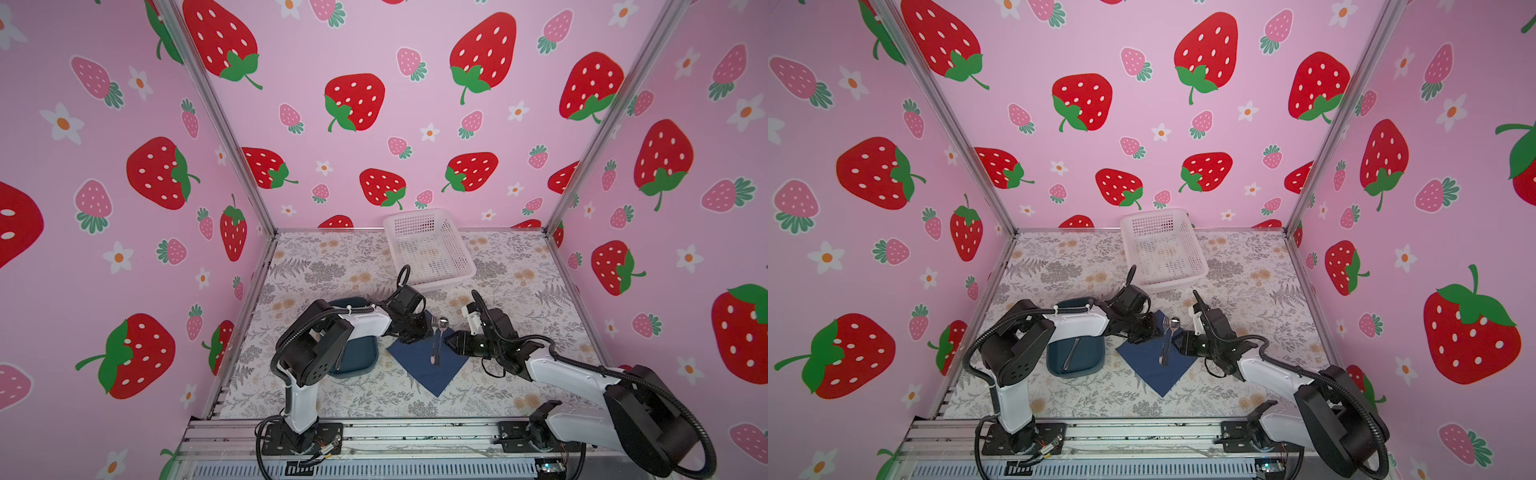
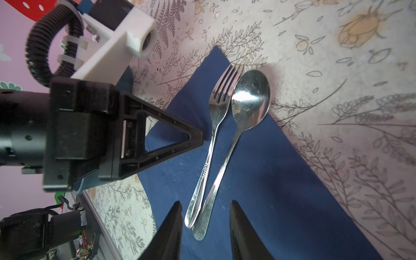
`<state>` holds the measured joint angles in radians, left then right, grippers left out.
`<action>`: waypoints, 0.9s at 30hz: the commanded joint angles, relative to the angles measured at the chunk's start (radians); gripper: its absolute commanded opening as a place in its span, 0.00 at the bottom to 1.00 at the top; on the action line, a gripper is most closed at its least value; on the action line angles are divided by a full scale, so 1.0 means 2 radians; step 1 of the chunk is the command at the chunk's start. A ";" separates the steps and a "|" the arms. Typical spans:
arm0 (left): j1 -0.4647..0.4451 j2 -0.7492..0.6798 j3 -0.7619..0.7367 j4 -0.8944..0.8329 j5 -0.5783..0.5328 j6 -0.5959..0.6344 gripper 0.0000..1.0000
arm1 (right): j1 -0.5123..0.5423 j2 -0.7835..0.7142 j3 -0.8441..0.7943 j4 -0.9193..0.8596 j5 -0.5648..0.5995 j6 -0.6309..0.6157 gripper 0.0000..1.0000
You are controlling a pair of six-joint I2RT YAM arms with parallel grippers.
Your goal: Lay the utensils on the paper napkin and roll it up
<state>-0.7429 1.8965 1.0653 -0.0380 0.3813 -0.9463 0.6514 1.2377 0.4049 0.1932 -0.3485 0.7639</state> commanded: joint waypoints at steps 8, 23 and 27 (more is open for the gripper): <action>-0.062 -0.011 0.110 -0.207 -0.185 0.040 0.26 | -0.003 -0.063 -0.002 -0.032 0.093 0.039 0.36; -0.100 0.087 0.257 -0.334 -0.253 0.049 0.27 | -0.008 -0.175 -0.043 -0.070 0.163 0.066 0.36; -0.101 0.098 0.265 -0.334 -0.248 0.049 0.27 | -0.009 -0.183 -0.048 -0.071 0.167 0.070 0.36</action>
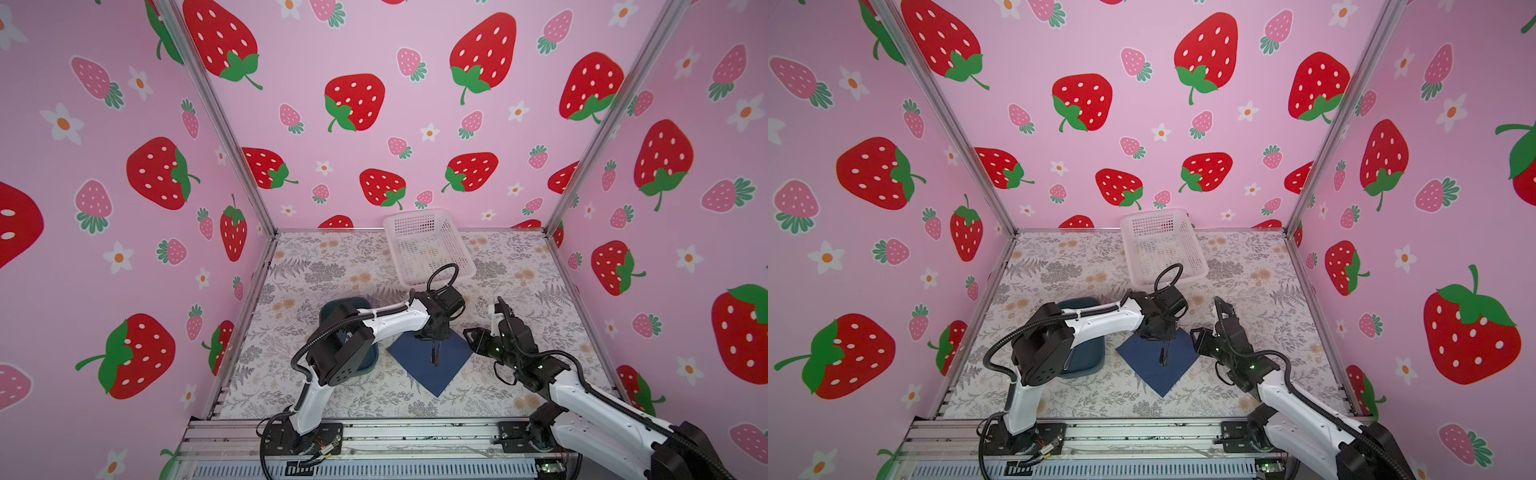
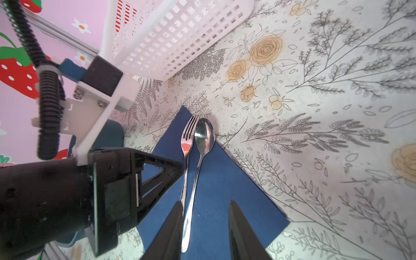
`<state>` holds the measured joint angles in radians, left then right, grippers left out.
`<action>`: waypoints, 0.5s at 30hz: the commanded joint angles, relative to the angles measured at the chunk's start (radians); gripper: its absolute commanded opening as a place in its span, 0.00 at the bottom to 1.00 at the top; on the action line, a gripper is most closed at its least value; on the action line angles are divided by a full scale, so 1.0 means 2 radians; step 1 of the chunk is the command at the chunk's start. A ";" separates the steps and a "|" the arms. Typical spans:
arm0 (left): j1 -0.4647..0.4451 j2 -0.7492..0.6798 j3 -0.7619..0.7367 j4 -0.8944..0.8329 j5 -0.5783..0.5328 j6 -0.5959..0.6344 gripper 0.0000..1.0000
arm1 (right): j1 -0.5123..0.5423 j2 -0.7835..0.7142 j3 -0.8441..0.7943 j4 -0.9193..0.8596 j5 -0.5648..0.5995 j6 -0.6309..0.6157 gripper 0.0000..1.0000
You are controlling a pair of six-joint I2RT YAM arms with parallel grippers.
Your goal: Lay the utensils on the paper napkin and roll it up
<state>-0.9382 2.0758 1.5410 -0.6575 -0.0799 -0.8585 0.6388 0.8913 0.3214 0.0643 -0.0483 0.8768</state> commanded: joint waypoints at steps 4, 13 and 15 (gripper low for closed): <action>-0.006 0.016 0.035 -0.027 -0.015 0.008 0.27 | -0.003 -0.011 -0.009 -0.007 0.017 0.014 0.36; -0.009 0.035 0.050 -0.038 -0.020 0.011 0.27 | -0.003 -0.004 -0.009 -0.007 0.013 0.016 0.36; -0.009 0.040 0.055 -0.042 -0.024 0.012 0.26 | -0.005 -0.004 -0.009 -0.007 0.013 0.016 0.36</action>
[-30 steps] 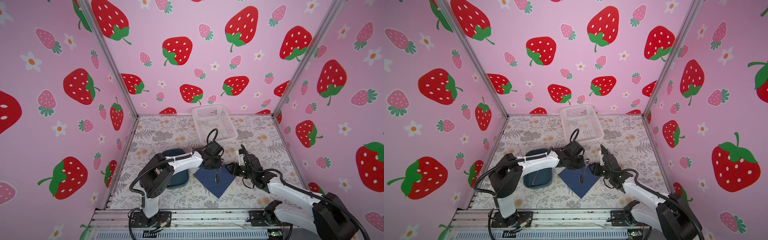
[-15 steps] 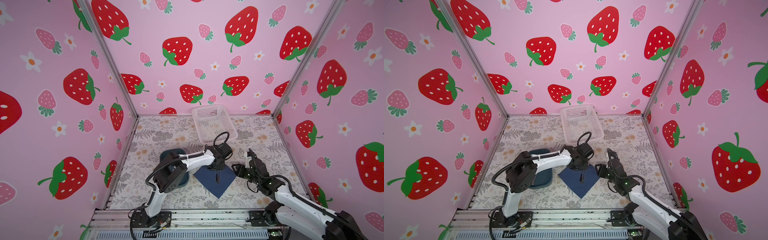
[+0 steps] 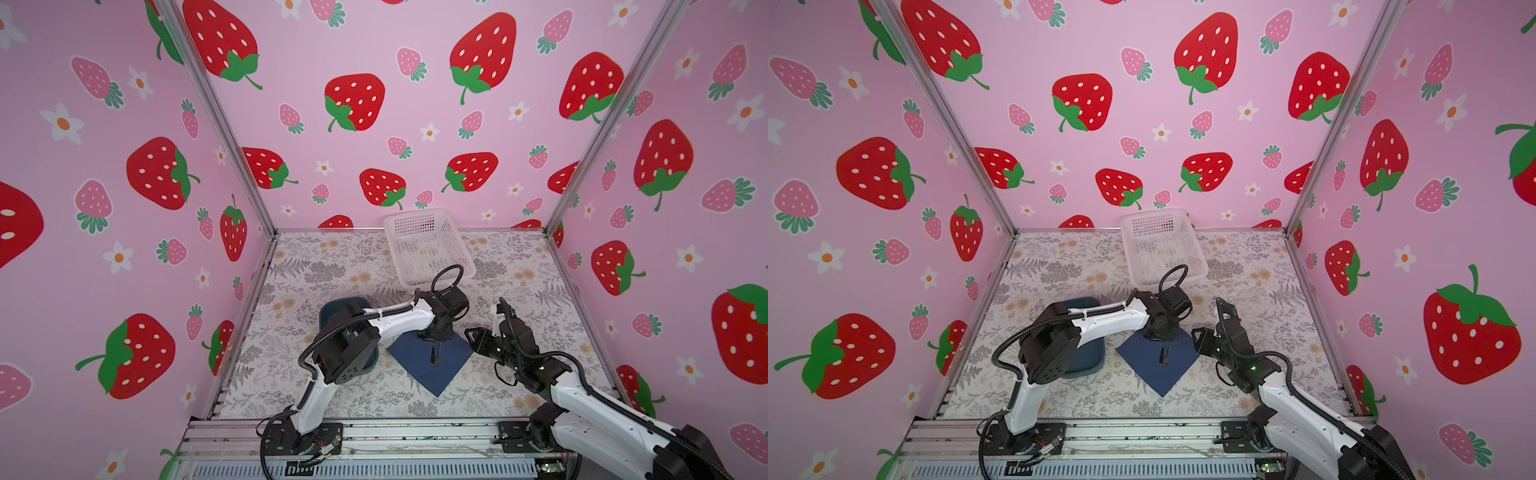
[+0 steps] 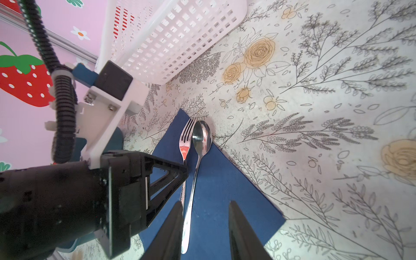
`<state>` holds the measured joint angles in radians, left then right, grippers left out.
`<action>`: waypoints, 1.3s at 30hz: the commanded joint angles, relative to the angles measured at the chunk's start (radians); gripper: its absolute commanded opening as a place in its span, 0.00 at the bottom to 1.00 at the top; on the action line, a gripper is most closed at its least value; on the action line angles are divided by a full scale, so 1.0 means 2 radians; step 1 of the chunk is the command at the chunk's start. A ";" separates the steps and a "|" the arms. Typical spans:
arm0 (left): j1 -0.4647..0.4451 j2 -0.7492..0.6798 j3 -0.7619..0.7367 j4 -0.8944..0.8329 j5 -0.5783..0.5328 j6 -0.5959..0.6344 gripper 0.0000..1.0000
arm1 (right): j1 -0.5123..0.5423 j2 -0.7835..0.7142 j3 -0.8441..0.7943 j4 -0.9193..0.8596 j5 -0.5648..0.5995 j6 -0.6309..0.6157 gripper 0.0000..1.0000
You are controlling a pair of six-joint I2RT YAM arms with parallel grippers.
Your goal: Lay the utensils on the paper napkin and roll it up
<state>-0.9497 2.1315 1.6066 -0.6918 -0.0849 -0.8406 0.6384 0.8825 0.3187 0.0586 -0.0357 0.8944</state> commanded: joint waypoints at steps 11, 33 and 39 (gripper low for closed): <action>-0.008 0.038 0.044 -0.048 -0.042 0.011 0.19 | -0.004 0.001 -0.009 -0.004 0.006 0.009 0.36; -0.013 -0.061 -0.019 0.003 -0.067 0.014 0.00 | -0.005 0.000 -0.016 0.013 -0.015 0.015 0.36; -0.006 -0.134 -0.095 0.089 0.002 0.012 0.00 | -0.005 0.010 -0.022 0.087 -0.090 -0.005 0.36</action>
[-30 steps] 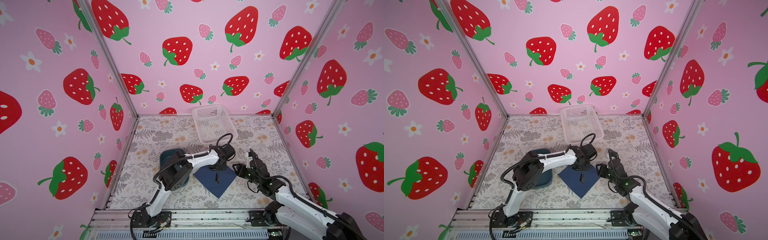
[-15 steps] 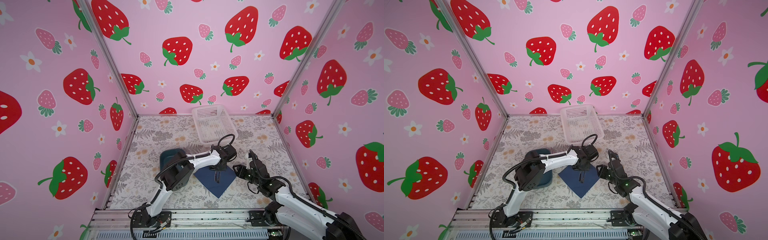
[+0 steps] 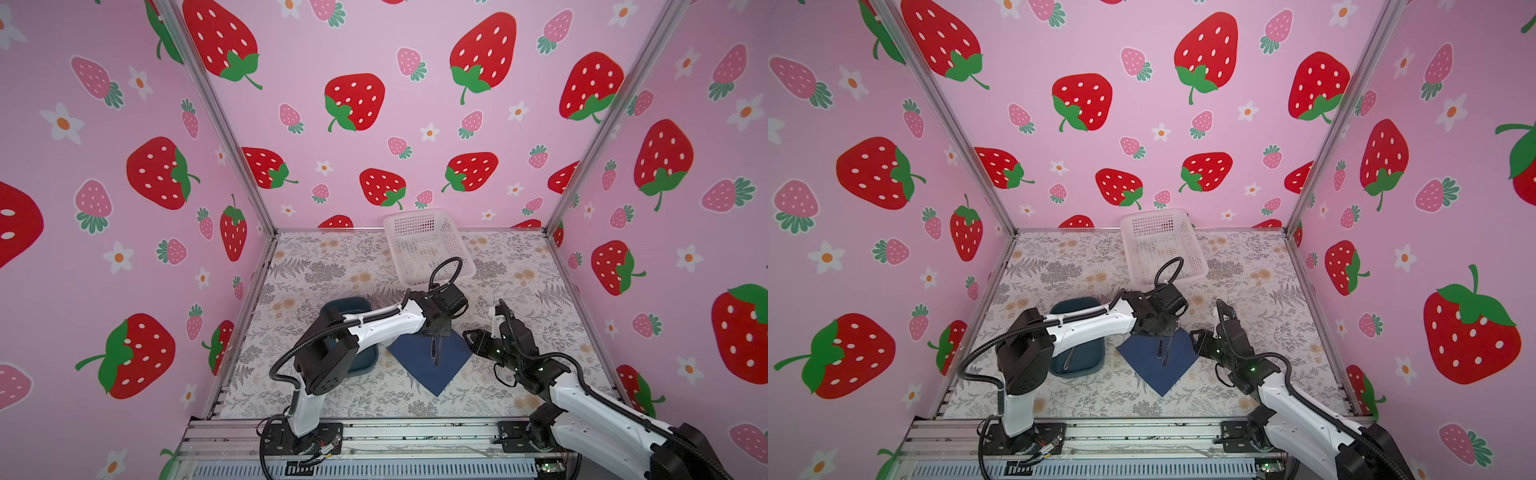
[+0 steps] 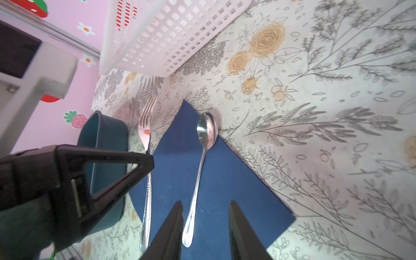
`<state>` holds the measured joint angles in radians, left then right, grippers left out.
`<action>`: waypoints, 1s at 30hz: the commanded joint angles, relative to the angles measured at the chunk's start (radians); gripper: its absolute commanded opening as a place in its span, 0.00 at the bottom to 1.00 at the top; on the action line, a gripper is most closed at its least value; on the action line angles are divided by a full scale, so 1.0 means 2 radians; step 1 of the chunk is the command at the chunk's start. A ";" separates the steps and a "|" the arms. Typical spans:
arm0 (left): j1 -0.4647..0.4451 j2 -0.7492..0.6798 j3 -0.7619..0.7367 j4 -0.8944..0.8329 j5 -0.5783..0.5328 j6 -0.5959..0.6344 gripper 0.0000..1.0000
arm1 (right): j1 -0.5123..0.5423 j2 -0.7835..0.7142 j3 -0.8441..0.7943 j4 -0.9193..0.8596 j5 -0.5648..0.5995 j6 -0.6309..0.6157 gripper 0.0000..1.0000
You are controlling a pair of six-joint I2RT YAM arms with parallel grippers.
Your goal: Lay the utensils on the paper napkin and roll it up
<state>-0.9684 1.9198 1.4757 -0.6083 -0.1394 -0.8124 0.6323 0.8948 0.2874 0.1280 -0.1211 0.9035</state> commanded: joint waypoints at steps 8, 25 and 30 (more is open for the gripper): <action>0.046 -0.133 -0.143 0.180 0.135 -0.045 0.00 | -0.004 0.044 -0.009 0.193 -0.209 -0.014 0.38; 0.071 -0.181 -0.188 0.251 0.173 -0.084 0.00 | -0.002 0.148 0.043 0.260 -0.310 0.012 0.19; 0.071 -0.180 -0.192 0.256 0.162 -0.095 0.00 | 0.009 0.125 0.069 0.167 -0.247 -0.037 0.05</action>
<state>-0.8291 1.5707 1.0981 -0.1268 0.1925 -0.9634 0.6308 1.1908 0.3672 0.5217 -0.6670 0.9150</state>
